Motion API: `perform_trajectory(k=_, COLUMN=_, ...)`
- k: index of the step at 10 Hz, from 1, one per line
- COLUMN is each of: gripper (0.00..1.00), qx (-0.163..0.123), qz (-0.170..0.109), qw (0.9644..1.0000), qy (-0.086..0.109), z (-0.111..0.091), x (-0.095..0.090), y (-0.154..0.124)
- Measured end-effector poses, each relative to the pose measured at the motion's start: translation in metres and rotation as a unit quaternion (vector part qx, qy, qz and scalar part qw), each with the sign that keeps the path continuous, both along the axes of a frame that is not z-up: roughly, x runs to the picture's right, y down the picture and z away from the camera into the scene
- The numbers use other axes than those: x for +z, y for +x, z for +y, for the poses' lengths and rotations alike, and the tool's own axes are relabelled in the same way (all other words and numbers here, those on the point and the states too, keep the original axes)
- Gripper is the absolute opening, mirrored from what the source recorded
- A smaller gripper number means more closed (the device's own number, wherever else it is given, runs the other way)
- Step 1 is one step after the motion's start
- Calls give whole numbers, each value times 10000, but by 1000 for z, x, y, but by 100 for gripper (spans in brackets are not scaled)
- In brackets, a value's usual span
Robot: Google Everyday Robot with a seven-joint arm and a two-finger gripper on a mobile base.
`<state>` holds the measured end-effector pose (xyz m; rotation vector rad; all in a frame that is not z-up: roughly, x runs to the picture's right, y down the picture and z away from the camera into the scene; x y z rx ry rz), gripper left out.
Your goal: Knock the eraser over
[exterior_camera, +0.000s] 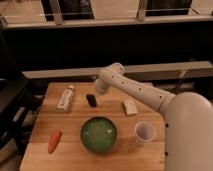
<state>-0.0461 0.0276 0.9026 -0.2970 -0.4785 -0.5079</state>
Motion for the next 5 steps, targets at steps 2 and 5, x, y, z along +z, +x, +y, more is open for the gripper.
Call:
perform_trajectory(k=2, gripper=0, qx=-20, qz=11, qw=10000, qy=48, z=2, x=-2, y=-7)
perform_trajectory(k=5, gripper=0, qx=-8, qz=-136, qw=9999, qy=-14, z=6, x=-9, y=-16)
